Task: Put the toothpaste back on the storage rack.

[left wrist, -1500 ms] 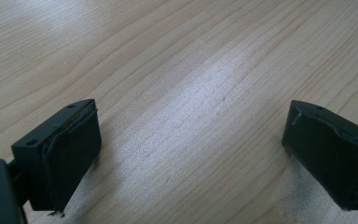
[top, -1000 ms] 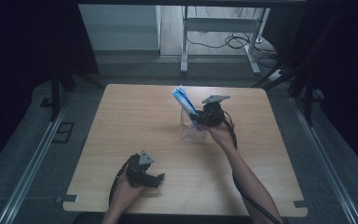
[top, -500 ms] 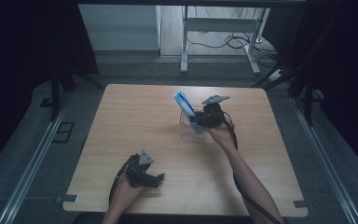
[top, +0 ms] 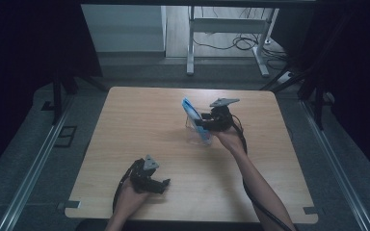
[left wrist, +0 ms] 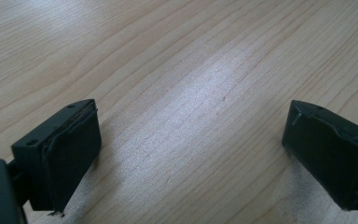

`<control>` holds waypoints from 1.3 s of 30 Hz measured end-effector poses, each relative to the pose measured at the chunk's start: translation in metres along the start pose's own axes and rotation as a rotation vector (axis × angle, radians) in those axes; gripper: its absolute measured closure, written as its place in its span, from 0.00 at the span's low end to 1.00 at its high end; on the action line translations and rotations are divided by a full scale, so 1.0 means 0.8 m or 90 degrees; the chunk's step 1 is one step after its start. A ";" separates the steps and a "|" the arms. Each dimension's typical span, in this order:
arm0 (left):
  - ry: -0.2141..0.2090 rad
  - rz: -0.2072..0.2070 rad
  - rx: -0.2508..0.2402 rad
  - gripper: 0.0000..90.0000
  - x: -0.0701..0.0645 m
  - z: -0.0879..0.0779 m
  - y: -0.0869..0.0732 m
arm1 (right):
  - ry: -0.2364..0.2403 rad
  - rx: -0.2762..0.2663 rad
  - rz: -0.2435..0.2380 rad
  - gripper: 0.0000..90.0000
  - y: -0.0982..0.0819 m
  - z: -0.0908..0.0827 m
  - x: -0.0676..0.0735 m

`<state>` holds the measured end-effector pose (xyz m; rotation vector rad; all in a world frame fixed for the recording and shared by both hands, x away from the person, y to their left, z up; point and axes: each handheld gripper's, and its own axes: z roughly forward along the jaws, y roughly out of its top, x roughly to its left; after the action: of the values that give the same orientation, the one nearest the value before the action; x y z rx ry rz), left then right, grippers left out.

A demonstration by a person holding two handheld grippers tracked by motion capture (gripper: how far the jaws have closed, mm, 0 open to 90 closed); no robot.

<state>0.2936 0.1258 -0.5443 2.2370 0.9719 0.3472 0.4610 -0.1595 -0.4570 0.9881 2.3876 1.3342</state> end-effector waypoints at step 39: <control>0.000 0.000 0.000 0.05 0.000 0.000 0.000 | -0.007 -0.001 -0.031 0.36 -0.009 -0.035 0.006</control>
<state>0.2936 0.1258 -0.5443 2.2372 0.9717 0.3468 0.4405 -0.1777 -0.4465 0.9283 2.3856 1.3107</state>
